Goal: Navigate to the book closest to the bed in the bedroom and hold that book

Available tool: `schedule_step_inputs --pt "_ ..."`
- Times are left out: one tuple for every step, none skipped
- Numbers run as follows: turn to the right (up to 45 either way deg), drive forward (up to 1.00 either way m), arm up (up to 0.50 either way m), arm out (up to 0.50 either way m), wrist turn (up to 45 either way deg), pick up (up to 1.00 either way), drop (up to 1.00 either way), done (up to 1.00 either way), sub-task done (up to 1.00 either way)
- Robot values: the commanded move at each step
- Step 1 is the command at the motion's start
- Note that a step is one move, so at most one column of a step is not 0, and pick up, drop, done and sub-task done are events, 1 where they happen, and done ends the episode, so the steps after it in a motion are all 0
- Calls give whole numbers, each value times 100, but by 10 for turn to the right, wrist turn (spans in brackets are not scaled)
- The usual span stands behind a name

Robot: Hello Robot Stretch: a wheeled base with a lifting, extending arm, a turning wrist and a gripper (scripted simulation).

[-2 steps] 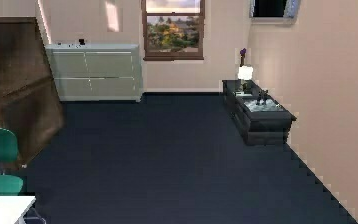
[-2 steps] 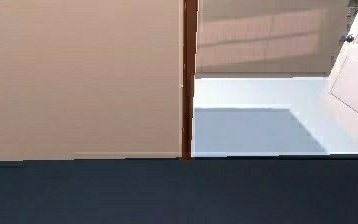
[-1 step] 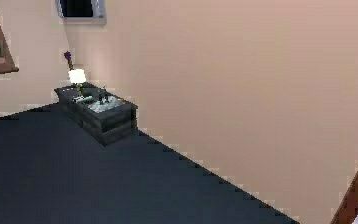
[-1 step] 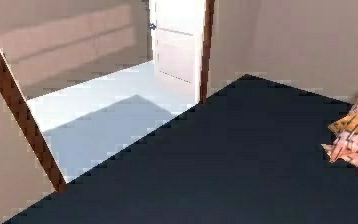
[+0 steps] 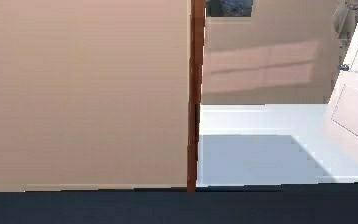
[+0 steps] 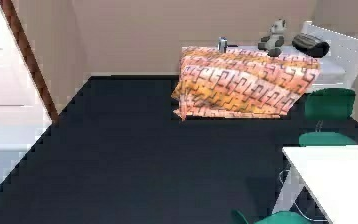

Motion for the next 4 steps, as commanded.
schedule_step_inputs --pt "450 0 0 0 0 0 0 0 0" --pt "180 0 0 0 0 0 0 0 0" --pt "240 0 0 0 0 0 0 0 0" --pt "0 50 0 0 0 0 0 0 0"
